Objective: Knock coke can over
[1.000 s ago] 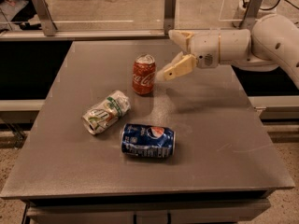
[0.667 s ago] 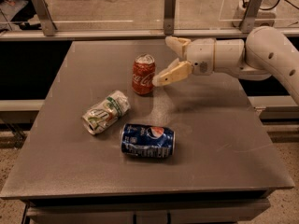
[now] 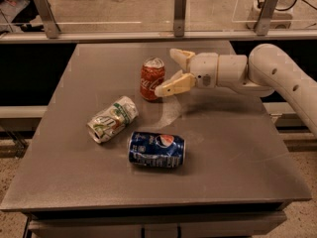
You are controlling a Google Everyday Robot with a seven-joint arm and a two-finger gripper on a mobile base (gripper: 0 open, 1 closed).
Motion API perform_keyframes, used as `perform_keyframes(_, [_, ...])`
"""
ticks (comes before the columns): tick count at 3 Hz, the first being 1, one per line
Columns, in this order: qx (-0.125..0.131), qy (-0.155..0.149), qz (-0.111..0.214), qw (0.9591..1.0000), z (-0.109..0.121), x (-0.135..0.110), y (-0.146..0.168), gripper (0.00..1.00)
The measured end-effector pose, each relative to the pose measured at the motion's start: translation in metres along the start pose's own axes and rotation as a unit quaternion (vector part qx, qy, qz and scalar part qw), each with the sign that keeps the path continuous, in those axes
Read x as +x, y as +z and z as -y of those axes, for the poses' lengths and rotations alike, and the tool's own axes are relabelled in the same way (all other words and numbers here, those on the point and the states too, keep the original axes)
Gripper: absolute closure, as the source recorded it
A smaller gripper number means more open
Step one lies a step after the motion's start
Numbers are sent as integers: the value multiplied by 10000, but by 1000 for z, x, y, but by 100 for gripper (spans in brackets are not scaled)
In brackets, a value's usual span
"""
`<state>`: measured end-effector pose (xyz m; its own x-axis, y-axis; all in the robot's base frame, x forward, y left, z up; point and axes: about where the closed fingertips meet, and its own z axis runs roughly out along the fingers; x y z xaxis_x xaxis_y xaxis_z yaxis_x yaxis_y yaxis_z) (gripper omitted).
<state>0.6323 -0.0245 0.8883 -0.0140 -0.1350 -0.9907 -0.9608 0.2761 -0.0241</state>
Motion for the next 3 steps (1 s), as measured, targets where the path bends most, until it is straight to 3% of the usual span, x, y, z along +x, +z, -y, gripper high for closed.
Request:
perform_keyframes(2, [-138,107,70,9998,-3,9,21,0])
perform_keyframes(3, [-227,105,59,9997,-5,12,29,18])
